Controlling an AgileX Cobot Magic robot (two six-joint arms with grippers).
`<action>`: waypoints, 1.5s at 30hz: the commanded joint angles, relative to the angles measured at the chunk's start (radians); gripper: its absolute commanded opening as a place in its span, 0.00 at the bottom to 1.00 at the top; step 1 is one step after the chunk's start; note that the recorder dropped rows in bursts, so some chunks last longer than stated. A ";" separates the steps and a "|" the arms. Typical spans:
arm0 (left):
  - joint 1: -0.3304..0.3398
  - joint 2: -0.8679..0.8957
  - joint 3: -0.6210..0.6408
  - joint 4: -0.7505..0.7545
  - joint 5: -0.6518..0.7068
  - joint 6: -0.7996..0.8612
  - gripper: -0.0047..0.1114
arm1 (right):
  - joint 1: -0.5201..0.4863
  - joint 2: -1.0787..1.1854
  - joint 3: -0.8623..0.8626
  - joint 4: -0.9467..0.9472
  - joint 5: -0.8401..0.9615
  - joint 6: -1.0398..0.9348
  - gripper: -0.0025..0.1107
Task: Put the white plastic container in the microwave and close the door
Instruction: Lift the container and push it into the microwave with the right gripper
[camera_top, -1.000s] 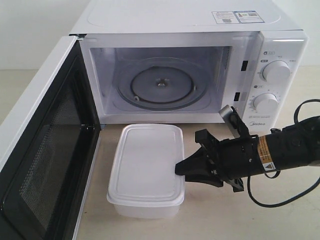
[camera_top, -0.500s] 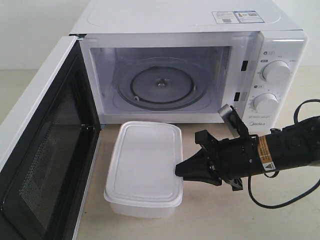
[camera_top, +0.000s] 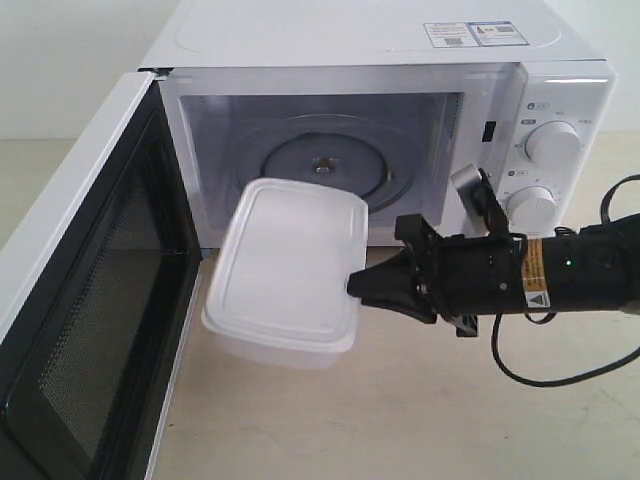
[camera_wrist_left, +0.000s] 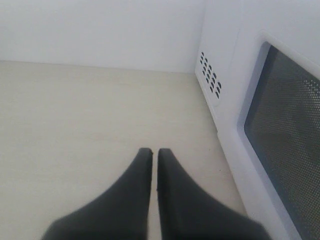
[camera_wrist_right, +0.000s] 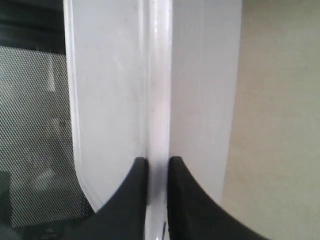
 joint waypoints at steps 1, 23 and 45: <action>0.002 -0.003 0.004 0.001 0.001 0.002 0.08 | 0.011 -0.026 -0.002 0.128 -0.023 -0.023 0.02; 0.002 -0.003 0.004 0.001 0.001 0.002 0.08 | 0.471 -0.026 0.001 1.559 0.174 -0.481 0.02; 0.002 -0.003 0.004 0.001 0.001 0.002 0.08 | 0.510 0.027 -0.250 1.983 0.341 -0.864 0.02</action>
